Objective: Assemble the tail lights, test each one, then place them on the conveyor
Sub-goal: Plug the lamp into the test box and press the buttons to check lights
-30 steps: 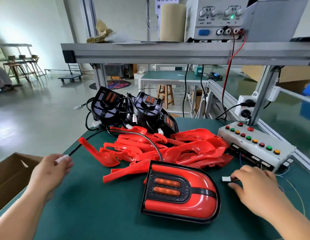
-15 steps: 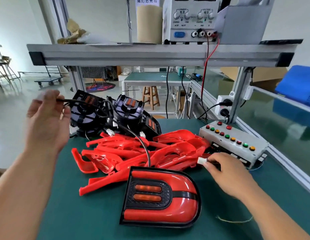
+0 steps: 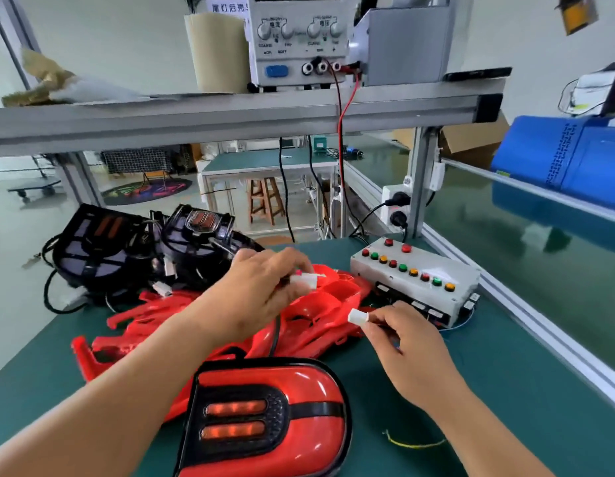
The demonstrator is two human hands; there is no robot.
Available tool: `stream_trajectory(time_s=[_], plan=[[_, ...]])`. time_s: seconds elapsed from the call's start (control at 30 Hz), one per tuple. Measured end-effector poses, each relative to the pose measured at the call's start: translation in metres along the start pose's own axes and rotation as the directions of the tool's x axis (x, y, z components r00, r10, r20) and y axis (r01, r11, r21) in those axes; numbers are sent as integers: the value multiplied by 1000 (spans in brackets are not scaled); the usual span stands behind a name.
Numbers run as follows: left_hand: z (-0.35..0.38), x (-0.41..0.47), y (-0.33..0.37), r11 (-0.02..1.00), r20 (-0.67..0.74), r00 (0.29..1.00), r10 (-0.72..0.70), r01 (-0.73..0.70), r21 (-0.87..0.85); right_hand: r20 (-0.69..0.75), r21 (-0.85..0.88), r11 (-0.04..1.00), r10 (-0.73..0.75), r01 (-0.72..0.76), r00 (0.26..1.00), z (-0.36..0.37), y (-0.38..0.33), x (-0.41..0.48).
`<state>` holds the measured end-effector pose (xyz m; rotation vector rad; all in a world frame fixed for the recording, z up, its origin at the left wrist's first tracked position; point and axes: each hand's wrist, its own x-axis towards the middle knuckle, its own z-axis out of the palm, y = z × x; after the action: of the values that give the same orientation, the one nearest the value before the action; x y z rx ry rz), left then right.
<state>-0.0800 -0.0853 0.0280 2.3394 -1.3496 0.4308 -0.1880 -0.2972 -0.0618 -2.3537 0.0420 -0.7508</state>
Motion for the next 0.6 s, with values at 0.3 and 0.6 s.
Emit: stream_trajectory(time_s=[0.3,0.6], plan=[[23,-1,2,989,4,999,-47,47,-143,-105,-11,981,-196,196,975,-6,-17,18],[17,-11,-9,972,-12,997,-75,70,-226,-79,-75,935,-352,346,933,1,-31,44]])
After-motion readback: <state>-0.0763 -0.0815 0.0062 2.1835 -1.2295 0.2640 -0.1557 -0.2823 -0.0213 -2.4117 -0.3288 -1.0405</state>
